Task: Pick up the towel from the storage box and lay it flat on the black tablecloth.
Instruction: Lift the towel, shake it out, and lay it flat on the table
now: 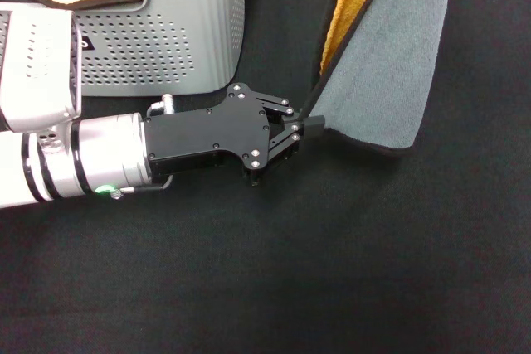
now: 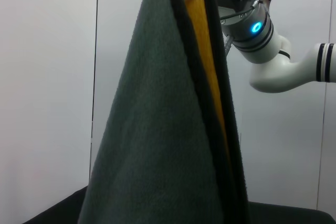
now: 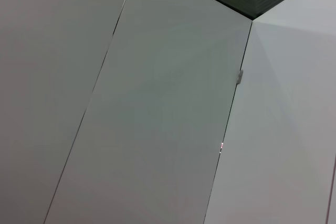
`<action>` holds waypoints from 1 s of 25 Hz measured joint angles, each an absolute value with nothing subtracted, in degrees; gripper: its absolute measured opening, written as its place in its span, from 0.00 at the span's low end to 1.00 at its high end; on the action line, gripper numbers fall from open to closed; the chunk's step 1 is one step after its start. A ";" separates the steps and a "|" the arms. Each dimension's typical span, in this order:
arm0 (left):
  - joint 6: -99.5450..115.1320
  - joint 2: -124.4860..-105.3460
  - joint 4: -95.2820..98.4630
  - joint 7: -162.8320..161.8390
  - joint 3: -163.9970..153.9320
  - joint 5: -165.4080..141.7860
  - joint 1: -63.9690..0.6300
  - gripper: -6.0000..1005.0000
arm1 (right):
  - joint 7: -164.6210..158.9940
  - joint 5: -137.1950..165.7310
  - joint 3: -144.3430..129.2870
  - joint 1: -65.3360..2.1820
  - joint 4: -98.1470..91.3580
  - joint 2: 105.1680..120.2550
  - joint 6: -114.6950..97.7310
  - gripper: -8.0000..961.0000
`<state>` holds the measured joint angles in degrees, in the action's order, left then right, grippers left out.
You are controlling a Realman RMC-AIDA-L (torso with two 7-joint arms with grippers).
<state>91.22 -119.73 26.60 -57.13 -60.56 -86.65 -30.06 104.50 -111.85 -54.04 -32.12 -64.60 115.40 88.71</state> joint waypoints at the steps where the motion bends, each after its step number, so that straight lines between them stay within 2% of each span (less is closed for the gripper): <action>1: 91.21 -119.73 26.57 -57.13 -60.56 -86.65 -30.06 0.04 | 104.50 -111.85 -54.04 -32.08 -64.59 115.39 88.70 0.03; 14: 91.49 -119.75 26.68 -57.14 -60.35 -85.55 -29.76 0.03 | 104.57 -111.65 -54.14 -30.34 -63.18 115.43 88.62 0.03; 17: 92.75 -119.59 28.01 -56.48 -60.14 -76.87 -26.94 0.03 | 104.48 -111.21 -54.12 -29.45 -61.16 115.27 88.49 0.03; 25: 99.53 -117.02 38.24 -67.11 -60.05 -67.53 -25.79 0.03 | 102.40 -107.54 -54.03 -29.24 -55.17 114.26 84.84 0.03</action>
<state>99.53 -117.02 38.24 -67.11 -60.05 -67.53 -25.79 102.40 -107.54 -54.03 -29.24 -55.17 114.26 84.84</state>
